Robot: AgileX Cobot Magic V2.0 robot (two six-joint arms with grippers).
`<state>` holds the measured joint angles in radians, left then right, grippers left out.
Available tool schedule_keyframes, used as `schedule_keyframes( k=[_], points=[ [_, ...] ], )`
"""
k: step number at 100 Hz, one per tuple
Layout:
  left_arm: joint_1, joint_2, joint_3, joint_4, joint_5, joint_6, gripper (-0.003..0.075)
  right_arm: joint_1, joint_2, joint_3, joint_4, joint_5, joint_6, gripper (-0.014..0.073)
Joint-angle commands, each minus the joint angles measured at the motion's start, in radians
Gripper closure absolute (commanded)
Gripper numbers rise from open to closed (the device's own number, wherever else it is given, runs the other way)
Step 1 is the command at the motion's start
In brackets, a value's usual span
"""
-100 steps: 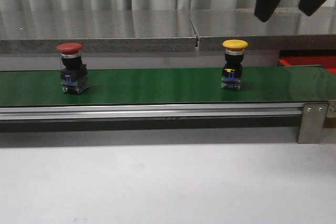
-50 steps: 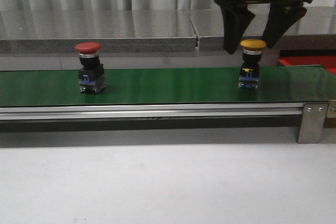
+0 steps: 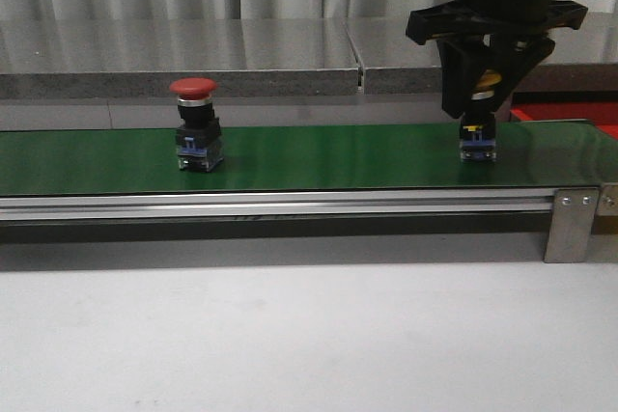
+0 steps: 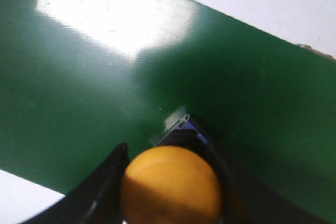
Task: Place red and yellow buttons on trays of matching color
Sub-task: 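Lower the right gripper onto the yellow button on the belt and grasp it, then move the yellow button into the yellow tray and open the right gripper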
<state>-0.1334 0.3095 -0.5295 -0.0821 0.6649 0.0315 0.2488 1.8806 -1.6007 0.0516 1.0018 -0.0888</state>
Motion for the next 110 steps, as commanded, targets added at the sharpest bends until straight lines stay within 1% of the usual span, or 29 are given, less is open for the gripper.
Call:
schedule_keyframes(
  k=[1,21,40,53,75,95,110],
  points=[
    [-0.007,0.009,-0.027,-0.012,-0.067,-0.009,0.0739,-0.008,-0.086,-0.029,-0.003,-0.019,-0.010,0.0347],
    [-0.007,0.009,-0.027,-0.012,-0.067,-0.009,0.0739,-0.057,-0.155,-0.027,-0.003,-0.020,-0.006,0.0347],
    [-0.007,0.009,-0.027,-0.012,-0.067,-0.009,0.0739,-0.152,-0.199,-0.011,-0.003,0.005,-0.005,0.0347],
    [-0.007,0.009,-0.027,-0.012,-0.067,-0.009,0.0739,-0.226,-0.233,0.051,-0.003,-0.009,0.003,0.0347],
    [-0.007,0.009,-0.027,-0.012,-0.067,-0.009,0.0739,-0.376,-0.283,0.187,0.011,-0.091,0.052,0.0347],
    [-0.007,0.009,-0.027,-0.012,-0.067,-0.009,0.0739,-0.488,-0.285,0.318,0.099,-0.193,0.052,0.0347],
    [-0.007,0.009,-0.027,-0.012,-0.067,-0.009,0.0739,-0.541,-0.285,0.403,0.161,-0.296,0.052,0.0347]
  ],
)
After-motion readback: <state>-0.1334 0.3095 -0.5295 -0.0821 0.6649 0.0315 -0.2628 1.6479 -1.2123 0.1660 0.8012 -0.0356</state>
